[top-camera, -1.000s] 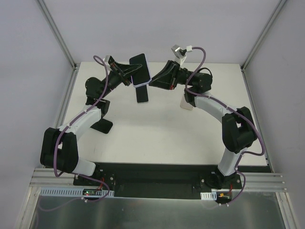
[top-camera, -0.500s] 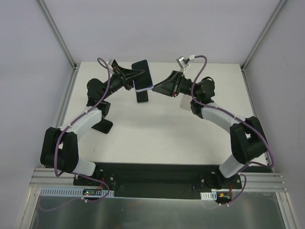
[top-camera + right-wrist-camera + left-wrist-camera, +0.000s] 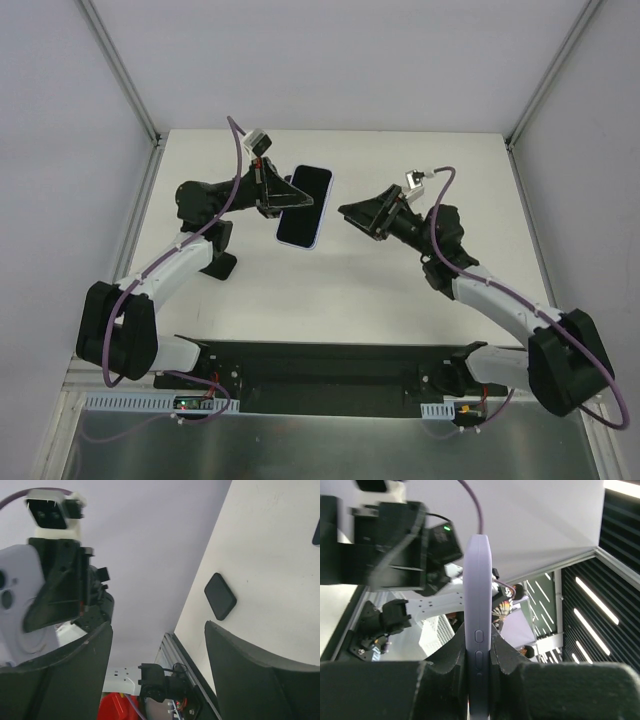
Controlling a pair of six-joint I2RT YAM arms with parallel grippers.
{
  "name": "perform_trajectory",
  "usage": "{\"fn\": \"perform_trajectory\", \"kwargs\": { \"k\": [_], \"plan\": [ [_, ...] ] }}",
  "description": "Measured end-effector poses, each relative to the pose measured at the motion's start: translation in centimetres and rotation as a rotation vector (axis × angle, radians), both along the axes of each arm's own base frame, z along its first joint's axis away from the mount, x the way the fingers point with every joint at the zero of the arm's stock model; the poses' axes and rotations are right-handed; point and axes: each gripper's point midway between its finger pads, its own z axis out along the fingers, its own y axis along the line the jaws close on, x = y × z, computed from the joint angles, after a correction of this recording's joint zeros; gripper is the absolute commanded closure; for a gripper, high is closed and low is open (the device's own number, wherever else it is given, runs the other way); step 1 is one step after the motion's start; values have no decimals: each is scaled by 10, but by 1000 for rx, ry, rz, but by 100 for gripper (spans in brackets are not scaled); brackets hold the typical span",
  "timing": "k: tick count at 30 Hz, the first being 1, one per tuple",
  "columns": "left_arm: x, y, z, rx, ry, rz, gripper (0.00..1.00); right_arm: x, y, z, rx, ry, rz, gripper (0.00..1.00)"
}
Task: Take the phone out of the phone case
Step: Remove the phone case from the phone.
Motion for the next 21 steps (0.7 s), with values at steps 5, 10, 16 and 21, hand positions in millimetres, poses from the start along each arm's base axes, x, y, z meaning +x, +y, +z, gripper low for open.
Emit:
{"fn": "perform_trajectory", "kwargs": {
  "k": [5, 10, 16, 21],
  "plan": [
    [11, -4, -30, 52, 11, 46, 100, -27, -1, 16, -36, -64, -26, 10],
    [32, -5, -58, 100, 48, 167, 100, -43, -6, 9, -110, -54, -43, 27],
    [52, -4, -65, 112, 53, 290, 100, -57, -8, 1, -90, -89, -48, 29],
    [62, -2, -63, 91, 72, 340, 100, -60, 4, 1, -33, -121, -14, 25]
  ]
}}
